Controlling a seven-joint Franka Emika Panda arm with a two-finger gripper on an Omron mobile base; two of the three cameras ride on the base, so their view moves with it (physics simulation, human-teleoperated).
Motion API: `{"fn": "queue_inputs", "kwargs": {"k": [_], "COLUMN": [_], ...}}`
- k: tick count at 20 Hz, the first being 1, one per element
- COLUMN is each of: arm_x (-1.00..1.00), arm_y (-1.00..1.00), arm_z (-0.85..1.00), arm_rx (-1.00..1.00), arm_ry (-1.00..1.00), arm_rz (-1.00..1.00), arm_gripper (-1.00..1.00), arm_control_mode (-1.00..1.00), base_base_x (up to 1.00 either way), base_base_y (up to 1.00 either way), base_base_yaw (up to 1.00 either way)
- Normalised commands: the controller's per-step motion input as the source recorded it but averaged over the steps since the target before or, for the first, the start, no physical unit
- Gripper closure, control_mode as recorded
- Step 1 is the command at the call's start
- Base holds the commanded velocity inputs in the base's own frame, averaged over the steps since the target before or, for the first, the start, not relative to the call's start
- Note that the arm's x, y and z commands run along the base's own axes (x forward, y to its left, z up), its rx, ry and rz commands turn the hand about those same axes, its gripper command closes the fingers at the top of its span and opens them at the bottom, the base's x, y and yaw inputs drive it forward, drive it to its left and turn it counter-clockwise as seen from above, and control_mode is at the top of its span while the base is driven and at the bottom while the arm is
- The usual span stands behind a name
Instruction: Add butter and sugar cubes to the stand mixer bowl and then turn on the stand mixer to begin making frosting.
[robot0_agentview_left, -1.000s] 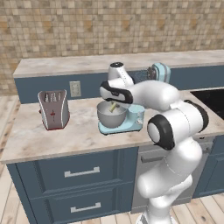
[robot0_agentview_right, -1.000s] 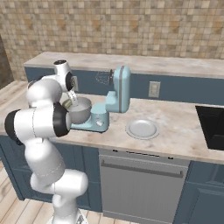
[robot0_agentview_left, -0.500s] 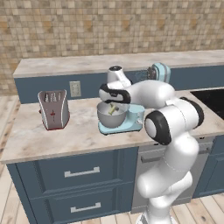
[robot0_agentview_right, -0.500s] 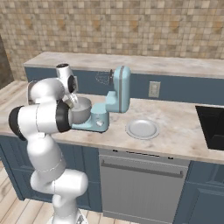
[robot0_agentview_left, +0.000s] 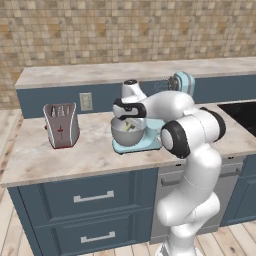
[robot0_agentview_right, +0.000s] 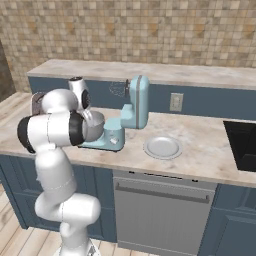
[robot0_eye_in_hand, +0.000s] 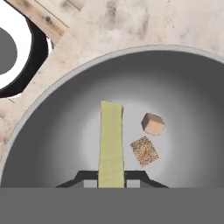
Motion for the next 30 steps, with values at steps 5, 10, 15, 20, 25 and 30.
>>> {"fn": "queue_inputs", "kwargs": {"k": [5,10,15,20,25,30], "arm_x": [0.24,0.14,0.04,-0.37,-0.79,-1.0], "arm_y": [0.0,0.0,0.0,-0.03,-0.09,-0.37], "arm_z": [-0.31,-0.32,-0.14,0.29,0.9,1.0], "arm_rx": [0.0,0.0,0.0,0.0,0.1,0.16], "arm_ry": [0.06,0.05,0.04,-0.06,-0.26,-0.32], "arm_rz": [0.0,0.0,0.0,0.0,0.0,0.0], "arm_gripper": [1.0,-1.0,-1.0,-1.0,-1.0,-1.0], "arm_control_mode": [-1.0,-1.0,-1.0,-1.0,-1.0,-1.0], "base_base_x": [0.0,0.0,0.0,0.0,0.0,0.0], "base_base_y": [0.0,0.0,0.0,0.0,0.0,0.0], "base_base_yaw": [0.0,0.0,0.0,0.0,0.0,0.0]}}
